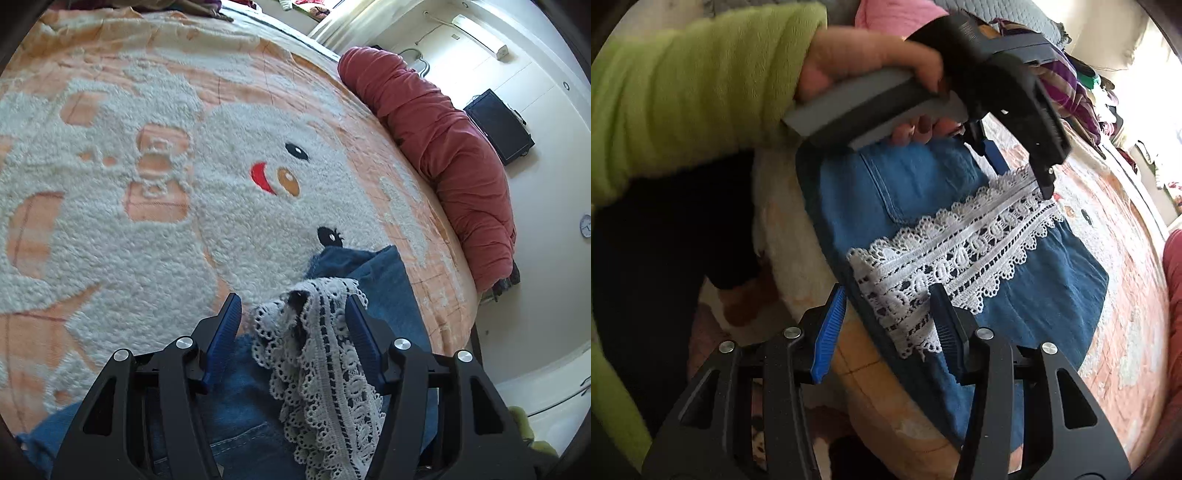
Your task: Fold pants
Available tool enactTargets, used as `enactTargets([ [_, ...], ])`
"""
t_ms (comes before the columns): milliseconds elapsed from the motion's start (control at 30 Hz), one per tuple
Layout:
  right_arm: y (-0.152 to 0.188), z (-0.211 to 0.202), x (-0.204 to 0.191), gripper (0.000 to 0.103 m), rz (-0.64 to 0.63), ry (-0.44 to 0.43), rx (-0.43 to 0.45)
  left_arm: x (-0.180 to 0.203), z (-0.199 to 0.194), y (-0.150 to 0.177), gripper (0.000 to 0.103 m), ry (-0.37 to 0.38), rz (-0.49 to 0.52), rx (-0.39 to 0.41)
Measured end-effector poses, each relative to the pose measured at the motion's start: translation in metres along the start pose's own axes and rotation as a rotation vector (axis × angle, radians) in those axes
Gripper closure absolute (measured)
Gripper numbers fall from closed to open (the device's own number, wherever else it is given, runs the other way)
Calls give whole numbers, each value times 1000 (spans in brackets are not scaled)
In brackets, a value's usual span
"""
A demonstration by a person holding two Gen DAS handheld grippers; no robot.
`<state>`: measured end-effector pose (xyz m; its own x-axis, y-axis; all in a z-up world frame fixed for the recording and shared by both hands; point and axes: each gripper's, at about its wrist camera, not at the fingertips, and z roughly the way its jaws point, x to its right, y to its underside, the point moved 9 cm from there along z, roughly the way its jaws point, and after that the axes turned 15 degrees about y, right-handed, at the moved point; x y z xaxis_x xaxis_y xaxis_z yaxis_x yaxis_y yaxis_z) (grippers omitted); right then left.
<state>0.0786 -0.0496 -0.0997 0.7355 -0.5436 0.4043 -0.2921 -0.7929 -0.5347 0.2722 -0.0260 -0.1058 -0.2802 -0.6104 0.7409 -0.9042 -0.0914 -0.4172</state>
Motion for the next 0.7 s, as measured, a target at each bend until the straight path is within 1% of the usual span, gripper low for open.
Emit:
enactTargets([
  [33, 0, 4, 0, 72, -4, 15, -11, -1, 2, 1, 71, -1, -6, 1],
  [67, 2, 7, 1, 74, -3, 22, -25, -1, 5, 2, 79, 5, -12, -4],
  [100, 1, 8, 2, 79, 5, 12, -28, 0, 6, 3, 83, -2, -6, -6],
  [133, 0, 6, 5, 89, 25, -6, -22, 3, 5, 3, 85, -16, 10, -9],
  [200, -6, 2, 8, 91, 68, -44, -8, 8, 1, 0, 85, -21, 36, -4],
  [300, -12, -3, 9, 91, 91, -87, 23, 13, -10, 0, 85, -30, 55, 6],
  [400, -9, 8, 0, 90, 68, -89, -9, 7, -7, 3, 85, -87, 79, -16],
  [500, -8, 16, -3, 85, 60, -106, -31, -8, 6, 9, 75, -119, 60, -48],
  [600, -4, 2, -7, 74, 79, -140, -10, -11, 2, 6, 68, -123, 53, -32],
  [633, -5, -3, -6, 72, 89, -154, 2, -10, -2, 4, 64, -135, 64, -20],
  [700, -7, -12, 0, 68, 113, -177, 34, -6, -8, 1, 61, -156, 86, -2],
])
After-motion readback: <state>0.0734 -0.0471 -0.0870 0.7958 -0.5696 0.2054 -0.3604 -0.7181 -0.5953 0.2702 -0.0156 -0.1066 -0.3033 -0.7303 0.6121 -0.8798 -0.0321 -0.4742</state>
